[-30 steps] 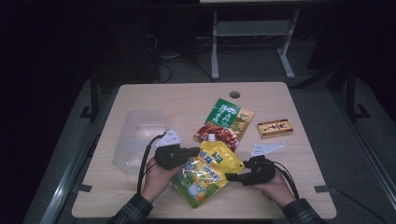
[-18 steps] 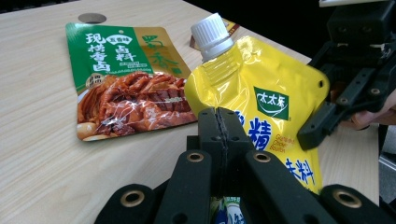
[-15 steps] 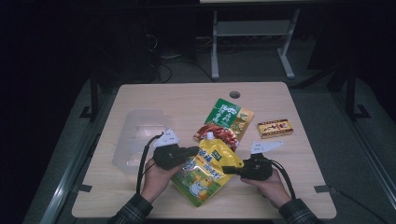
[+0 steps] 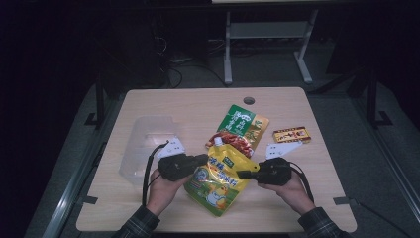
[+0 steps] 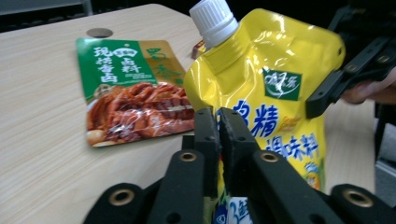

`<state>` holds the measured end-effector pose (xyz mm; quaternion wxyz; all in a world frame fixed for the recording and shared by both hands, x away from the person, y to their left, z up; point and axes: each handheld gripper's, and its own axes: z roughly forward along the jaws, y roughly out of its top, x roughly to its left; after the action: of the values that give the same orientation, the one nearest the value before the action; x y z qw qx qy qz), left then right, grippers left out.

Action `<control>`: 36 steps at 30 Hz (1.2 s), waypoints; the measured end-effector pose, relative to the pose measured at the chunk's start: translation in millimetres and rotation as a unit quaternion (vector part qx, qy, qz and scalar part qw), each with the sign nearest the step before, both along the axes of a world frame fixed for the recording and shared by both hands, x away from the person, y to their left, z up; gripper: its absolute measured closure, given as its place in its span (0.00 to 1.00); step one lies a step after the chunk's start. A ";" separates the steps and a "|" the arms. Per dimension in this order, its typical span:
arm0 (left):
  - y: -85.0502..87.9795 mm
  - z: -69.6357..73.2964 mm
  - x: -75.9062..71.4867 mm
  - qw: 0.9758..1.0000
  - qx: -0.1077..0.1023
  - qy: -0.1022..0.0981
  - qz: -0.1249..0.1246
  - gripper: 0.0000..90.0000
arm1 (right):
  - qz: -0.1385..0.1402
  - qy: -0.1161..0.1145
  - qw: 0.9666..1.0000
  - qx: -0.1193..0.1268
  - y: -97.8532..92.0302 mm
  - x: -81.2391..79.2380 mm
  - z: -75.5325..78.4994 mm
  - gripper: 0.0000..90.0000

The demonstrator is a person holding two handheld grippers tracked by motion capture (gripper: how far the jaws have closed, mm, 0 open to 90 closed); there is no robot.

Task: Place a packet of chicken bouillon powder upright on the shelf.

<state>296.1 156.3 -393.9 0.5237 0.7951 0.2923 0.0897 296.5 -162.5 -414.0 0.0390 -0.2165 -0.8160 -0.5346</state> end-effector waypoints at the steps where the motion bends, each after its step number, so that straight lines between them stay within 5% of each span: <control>1: 1.7 0.4 -0.2 1.000 0.003 -0.004 0.003 0.91 | 0.004 -0.002 1.000 -0.005 0.7 0.6 2.3 1.00; 9: 11.6 7.1 -7.8 1.000 0.013 -0.009 0.002 0.59 | 0.016 -0.031 0.999 -0.021 1.2 8.1 22.4 1.00; 15: 12.4 3.9 -6.9 1.000 0.022 -0.001 -0.017 0.44 | 0.033 -0.050 0.998 -0.022 -4.2 10.0 40.1 1.00; 32: 0.5 -3.7 -3.0 0.998 0.019 -0.015 -0.057 0.35 | 0.090 -0.070 0.990 -0.084 -4.5 10.0 63.9 1.00; 36: -1.2 -6.6 0.3 0.996 0.011 -0.010 -0.086 0.43 | 0.094 -0.071 0.989 -0.086 0.9 11.0 60.9 1.00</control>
<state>296.4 155.1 -400.6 0.5235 0.8221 0.2166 0.0561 307.5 -161.6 -353.1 0.0124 -0.1027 -0.8763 -0.4706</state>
